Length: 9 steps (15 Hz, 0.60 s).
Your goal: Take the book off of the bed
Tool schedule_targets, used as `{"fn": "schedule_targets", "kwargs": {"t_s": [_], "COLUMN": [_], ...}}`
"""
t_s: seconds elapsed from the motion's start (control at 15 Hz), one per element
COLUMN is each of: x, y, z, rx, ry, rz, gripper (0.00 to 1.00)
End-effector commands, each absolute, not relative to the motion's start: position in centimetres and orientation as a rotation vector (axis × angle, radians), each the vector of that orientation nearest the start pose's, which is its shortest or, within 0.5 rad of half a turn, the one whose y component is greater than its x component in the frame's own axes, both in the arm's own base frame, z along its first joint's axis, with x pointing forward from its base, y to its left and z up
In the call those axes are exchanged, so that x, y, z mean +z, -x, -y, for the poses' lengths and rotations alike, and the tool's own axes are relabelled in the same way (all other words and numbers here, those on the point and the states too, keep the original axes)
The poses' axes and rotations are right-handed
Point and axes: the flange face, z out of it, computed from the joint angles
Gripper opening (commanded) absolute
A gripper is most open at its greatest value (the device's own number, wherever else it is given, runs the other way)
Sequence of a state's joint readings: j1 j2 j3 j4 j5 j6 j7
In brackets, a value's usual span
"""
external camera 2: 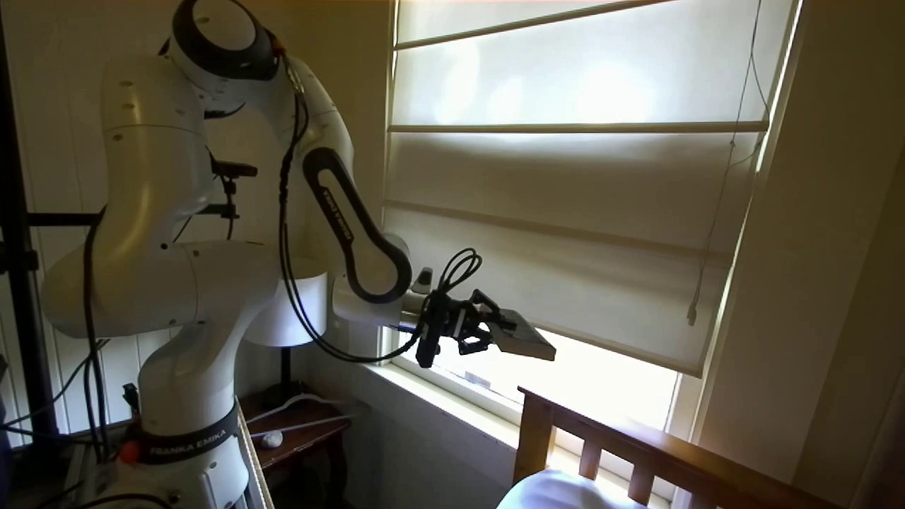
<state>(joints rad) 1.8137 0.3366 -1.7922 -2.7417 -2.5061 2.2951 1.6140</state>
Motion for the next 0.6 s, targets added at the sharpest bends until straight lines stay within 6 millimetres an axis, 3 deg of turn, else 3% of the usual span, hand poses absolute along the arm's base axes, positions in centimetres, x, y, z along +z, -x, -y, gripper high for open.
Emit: {"fn": "schedule_targets", "kwargs": {"t_s": [0.0, 0.2, 0.27, 0.33, 0.4, 0.53], "x": [27.0, 28.2, 28.8, 29.2, 28.0, 28.8], "y": [-37.7, -37.4, -36.4, -35.8, -36.8, -36.0], "z": [4.7, 5.4, 8.3, 9.9, 7.1, 9.6], "rx": [0.738, 0.688, 0.629, 0.592, 0.658, 0.608], "ry": [-1.576, -1.593, -1.663, -1.694, -1.661, -1.696], "rz": [-0.847, -0.859, -0.788, -0.749, -0.804, -0.745], "gripper": [0.09, 0.09, 0.09, 0.09, 0.34, 0.34]}}
